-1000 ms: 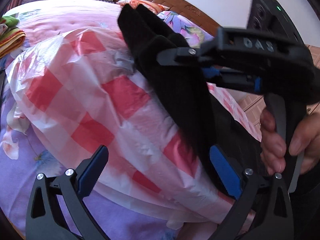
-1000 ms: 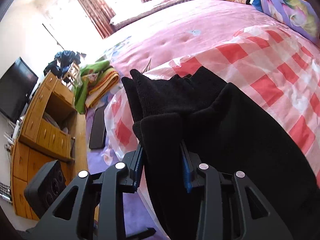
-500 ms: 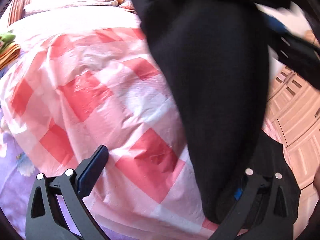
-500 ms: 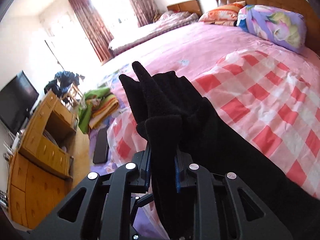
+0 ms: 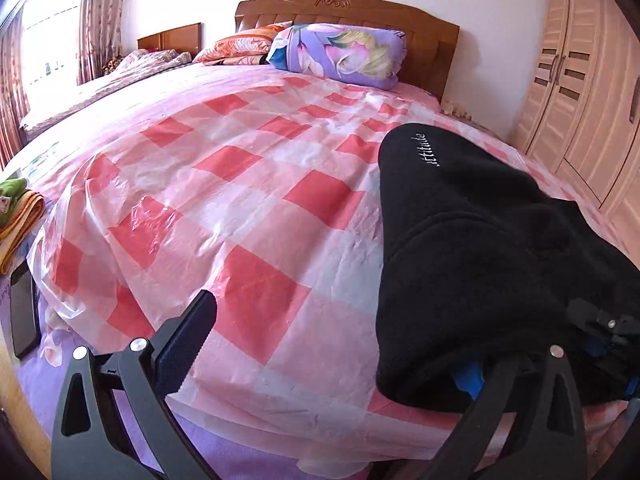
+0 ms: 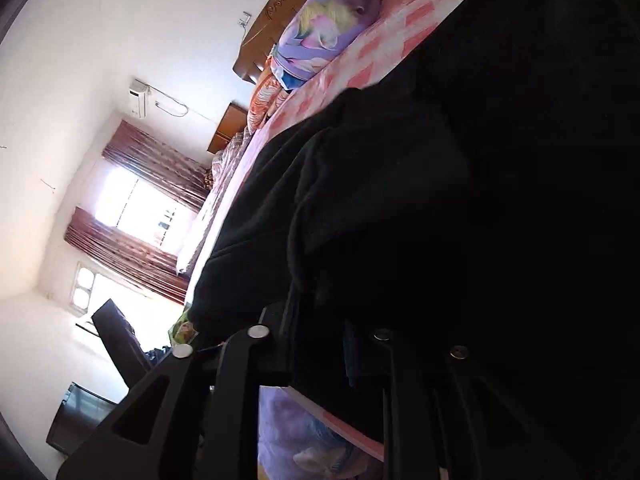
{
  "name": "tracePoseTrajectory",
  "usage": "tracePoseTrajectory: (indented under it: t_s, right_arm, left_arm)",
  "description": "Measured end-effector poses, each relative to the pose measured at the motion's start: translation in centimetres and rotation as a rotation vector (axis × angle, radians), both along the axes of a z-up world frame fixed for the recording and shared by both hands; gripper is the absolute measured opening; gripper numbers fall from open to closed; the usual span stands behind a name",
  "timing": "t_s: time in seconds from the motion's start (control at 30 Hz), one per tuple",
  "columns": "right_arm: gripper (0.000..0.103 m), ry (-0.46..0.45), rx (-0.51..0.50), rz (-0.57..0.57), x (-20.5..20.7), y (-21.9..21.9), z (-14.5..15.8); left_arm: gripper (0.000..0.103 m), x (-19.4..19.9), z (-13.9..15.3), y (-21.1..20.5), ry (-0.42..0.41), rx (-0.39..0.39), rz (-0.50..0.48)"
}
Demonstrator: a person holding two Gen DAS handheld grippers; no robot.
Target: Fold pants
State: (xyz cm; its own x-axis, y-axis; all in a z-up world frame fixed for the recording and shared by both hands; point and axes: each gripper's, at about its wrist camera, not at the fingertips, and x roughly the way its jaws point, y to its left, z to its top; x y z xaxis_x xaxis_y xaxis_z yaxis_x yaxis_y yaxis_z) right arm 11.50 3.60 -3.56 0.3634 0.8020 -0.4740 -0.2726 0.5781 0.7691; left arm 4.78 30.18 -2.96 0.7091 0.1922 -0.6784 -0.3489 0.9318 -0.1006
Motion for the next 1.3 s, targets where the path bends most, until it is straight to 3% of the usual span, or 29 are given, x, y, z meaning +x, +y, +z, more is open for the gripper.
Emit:
tracePoseTrajectory:
  t_s: [0.07, 0.13, 0.2, 0.23, 0.27, 0.3, 0.5, 0.53, 0.57, 0.6, 0.63, 0.67, 0.83, 1.03, 1.23, 1.3]
  right_arm:
    - [0.066, -0.006, 0.013, 0.037, -0.2, 0.3, 0.8]
    - [0.080, -0.048, 0.030, 0.038, -0.8, 0.0, 1.6]
    - [0.080, -0.069, 0.015, -0.022, -0.8, -1.1, 1.9]
    - [0.079, -0.040, 0.031, -0.050, -0.4, -2.0, 1.5]
    - [0.071, -0.016, 0.058, -0.072, 0.0, -3.0, 1.2]
    - [0.069, 0.011, 0.084, -0.091, 0.6, -3.8, 0.9]
    - [0.068, 0.060, 0.117, -0.147, 3.5, -3.6, 0.6]
    - [0.059, 0.066, 0.109, -0.155, 3.8, -3.3, 0.5]
    - [0.038, 0.068, 0.084, -0.155, 4.1, -3.1, 0.3]
    - [0.026, 0.065, 0.074, -0.154, 3.9, -2.9, 0.1]
    - [0.017, 0.058, 0.079, -0.146, 3.8, -3.2, 0.0]
    - [0.015, 0.041, 0.078, -0.137, 3.1, -3.3, 0.1]
    - [0.014, -0.128, -0.024, -0.084, -0.3, -3.9, 2.5]
    - [0.014, -0.073, -0.040, -0.091, 0.4, -5.5, -0.2]
    - [0.014, -0.260, -0.070, -0.117, -0.3, -6.6, 4.9]
    - [0.013, -0.299, -0.098, -0.148, -0.6, -7.8, 5.4]
  left_arm:
    - [0.101, -0.2, -0.5, 1.4, 0.012, -0.022, 0.005]
    - [0.102, -0.7, -0.9, 2.2, 0.020, -0.029, 0.000]
    - [0.102, -1.1, -1.0, 2.3, 0.020, -0.021, -0.002]
    - [0.102, -1.3, -1.1, 2.2, 0.022, -0.016, -0.004]
    - [0.102, -1.4, -1.2, 2.1, 0.020, -0.019, -0.004]
    - [0.102, -1.6, -1.3, 2.2, 0.016, -0.029, -0.003]
    - [0.102, -2.0, -1.3, 2.2, 0.004, -0.041, -0.009]
    - [0.102, -2.0, -1.3, 2.2, 0.003, -0.033, -0.013]
    - [0.102, -2.0, -1.3, 2.2, 0.003, -0.029, -0.017]
    - [0.102, -2.0, -1.3, 2.4, 0.004, -0.030, -0.020]
    - [0.102, -1.9, -1.4, 2.6, 0.005, -0.037, -0.024]
    - [0.102, -1.9, -1.4, 2.8, 0.005, -0.047, -0.030]
    - [0.102, -2.0, -1.3, 2.9, 0.006, -0.044, -0.055]
    - [0.102, -2.0, -0.4, 0.6, 0.017, 0.086, -0.068]
    - [0.101, -2.1, 0.8, -0.5, 0.016, 0.127, -0.090]
    - [0.102, -2.0, 0.9, -1.4, 0.013, 0.145, -0.121]
